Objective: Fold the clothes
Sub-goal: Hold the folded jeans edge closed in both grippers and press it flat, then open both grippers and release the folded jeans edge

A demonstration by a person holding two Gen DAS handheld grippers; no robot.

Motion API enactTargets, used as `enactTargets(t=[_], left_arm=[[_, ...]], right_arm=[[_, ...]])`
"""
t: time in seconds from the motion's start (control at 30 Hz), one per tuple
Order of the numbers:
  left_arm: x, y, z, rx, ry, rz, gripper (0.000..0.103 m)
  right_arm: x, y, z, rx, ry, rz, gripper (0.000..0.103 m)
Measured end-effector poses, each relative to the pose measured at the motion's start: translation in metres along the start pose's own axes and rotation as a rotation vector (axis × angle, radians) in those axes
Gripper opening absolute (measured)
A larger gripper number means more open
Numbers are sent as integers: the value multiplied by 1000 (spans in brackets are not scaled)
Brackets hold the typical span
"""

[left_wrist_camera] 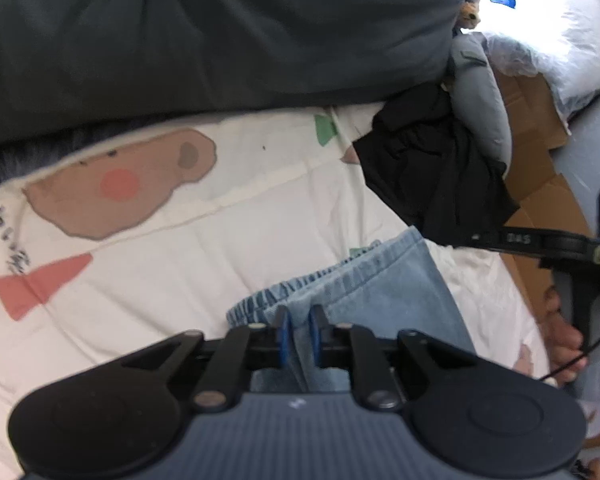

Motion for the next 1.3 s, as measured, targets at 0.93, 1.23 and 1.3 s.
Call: enactTargets(t=[0.93,1.23,1.3], left_arm=[[14,41,0,15,13,-55,3],[21,60,-8,35,37,-57,4],[20,62,-11,51,11,-59,4]], right_arm=[[46,51,-64,-116,-47,-126,13],[52,67,-69,-78,-102,-154,13],[53,68,-69,-70,-99,-152,13]])
Point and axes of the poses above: each gripper's, at about its wrist camera, not at the fingertips, and y roughly the way its jaws point, z to its right, x to its underside, the point moved 10 cm from there along y, roughly the way its jaws point, and after that the axes turned 4 degrees about -x, right-handed, at the moved point
